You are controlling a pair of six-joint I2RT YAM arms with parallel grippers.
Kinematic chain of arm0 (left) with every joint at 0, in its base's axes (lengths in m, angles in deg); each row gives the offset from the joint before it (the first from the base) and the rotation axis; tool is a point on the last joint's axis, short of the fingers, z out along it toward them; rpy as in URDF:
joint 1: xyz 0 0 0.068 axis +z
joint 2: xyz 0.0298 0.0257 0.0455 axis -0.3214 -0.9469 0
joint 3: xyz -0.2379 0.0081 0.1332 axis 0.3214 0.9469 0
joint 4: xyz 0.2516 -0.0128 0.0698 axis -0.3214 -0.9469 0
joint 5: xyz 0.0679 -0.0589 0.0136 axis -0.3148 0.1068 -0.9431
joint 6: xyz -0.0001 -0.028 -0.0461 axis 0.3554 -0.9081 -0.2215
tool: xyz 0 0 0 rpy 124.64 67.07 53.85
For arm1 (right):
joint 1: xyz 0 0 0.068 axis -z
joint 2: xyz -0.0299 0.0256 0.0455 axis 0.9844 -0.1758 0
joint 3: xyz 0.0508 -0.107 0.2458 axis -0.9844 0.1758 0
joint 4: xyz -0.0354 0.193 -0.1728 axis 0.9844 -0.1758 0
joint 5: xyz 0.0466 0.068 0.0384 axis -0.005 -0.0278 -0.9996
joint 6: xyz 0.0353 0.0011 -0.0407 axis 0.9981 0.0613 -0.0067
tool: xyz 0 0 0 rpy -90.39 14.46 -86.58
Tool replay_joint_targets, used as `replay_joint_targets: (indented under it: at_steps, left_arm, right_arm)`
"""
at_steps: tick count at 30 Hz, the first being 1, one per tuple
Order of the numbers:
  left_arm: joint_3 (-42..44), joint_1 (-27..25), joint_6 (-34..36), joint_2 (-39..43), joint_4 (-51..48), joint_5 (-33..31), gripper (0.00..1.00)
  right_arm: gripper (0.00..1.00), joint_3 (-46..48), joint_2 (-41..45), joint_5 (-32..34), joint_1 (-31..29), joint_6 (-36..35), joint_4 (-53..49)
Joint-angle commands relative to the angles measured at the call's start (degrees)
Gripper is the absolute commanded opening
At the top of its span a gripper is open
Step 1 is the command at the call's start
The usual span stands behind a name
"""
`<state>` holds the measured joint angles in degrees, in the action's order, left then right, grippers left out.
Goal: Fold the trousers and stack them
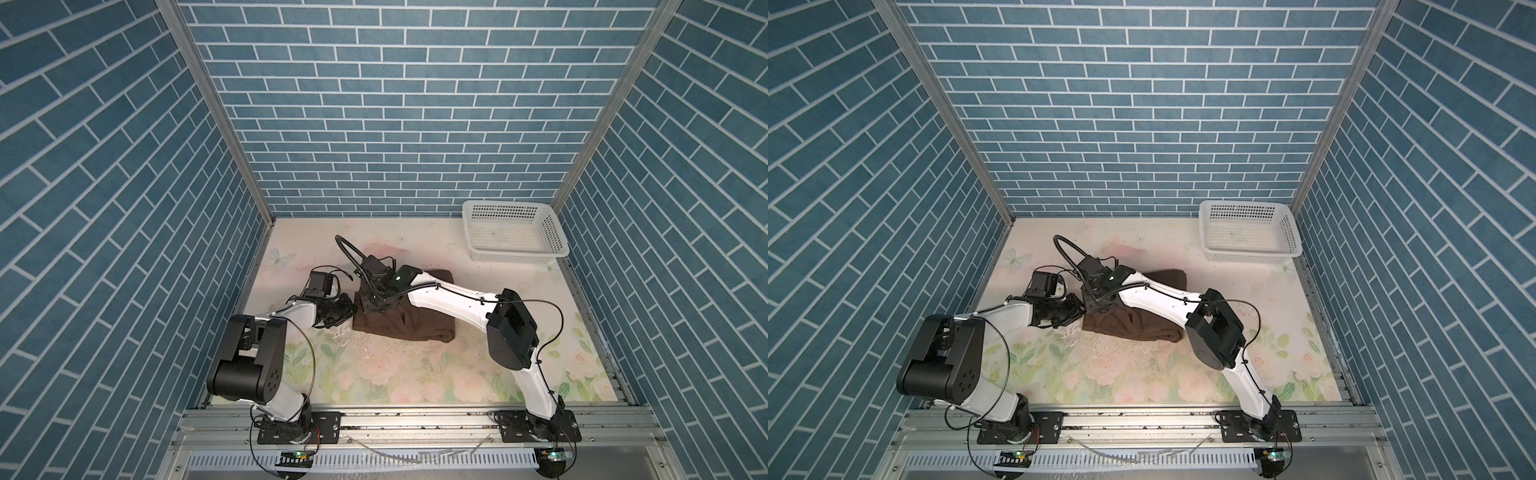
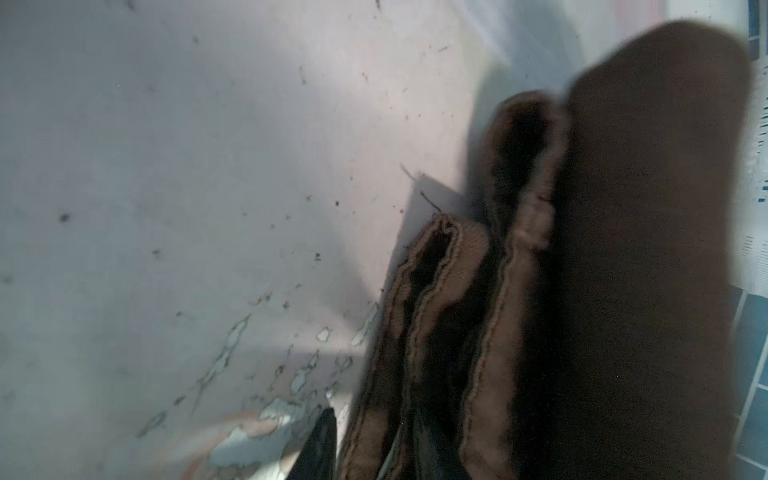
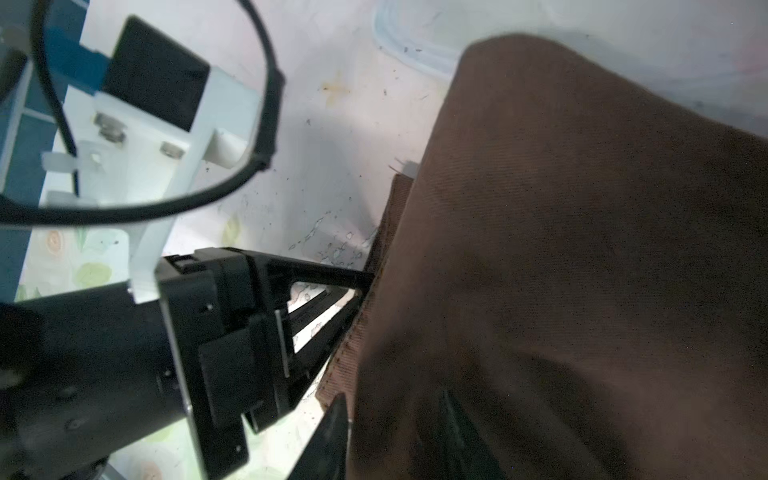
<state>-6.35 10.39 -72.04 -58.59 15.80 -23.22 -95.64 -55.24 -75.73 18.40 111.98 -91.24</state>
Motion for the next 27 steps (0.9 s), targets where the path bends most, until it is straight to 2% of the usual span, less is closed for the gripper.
replay_joint_targets:
  at_steps: [1,5,8,9,10,13,14,17,19,24,27]
  left_arm:
    - [0.7,-0.4,0.2,0.3,-2.2,-0.3,0.34]
    - [-1.5,-0.3,2.1,3.8,-7.5,-2.0,0.31]
    - [-5.9,-0.3,4.7,6.8,-13.8,-3.2,0.24]
    - [-7.1,-0.3,5.3,8.3,-15.5,-3.6,0.24]
    - [-7.9,-0.3,5.3,9.9,-16.6,-3.6,0.24]
    - [-8.9,-0.6,4.1,14.7,-17.2,-2.7,0.23]
    - [-9.2,-1.1,3.7,15.9,-17.2,-2.7,0.2]
    - [-10.0,-3.5,2.2,17.9,-16.8,-2.9,0.19]
    - [-10.2,-5.6,1.0,17.4,-15.6,-2.8,0.19]
    - [-7.8,-10.3,-2.2,12.8,-9.0,-2.0,0.19]
    - [-3.2,-10.6,-6.0,9.0,-1.0,0.9,0.17]
  right_arm:
    - [0.53,-2.3,0.6,-3.2,-0.2,0.3,2.2]
    - [0.55,0.9,6.6,-2.5,0.9,-3.2,5.5]
    - [0.5,8.2,14.7,-2.0,2.9,-4.4,10.0]
    - [0.45,12.1,17.9,-1.6,3.9,-4.4,11.8]
    - [0.36,15.7,21.1,-1.3,4.9,-3.9,13.3]
    - [0.03,28.2,30.9,0.1,8.0,-1.7,16.2]
    - [0.0,32.1,33.6,0.7,8.9,-0.8,17.1]
    - [0.0,44.6,40.6,-0.3,12.0,3.2,20.0]
    - [0.0,51.6,43.0,-3.6,14.1,5.9,22.8]
    - [0.0,61.7,41.7,-8.2,14.8,9.2,31.6]
    - [0.0,66.9,40.3,-7.6,15.0,12.5,35.7]
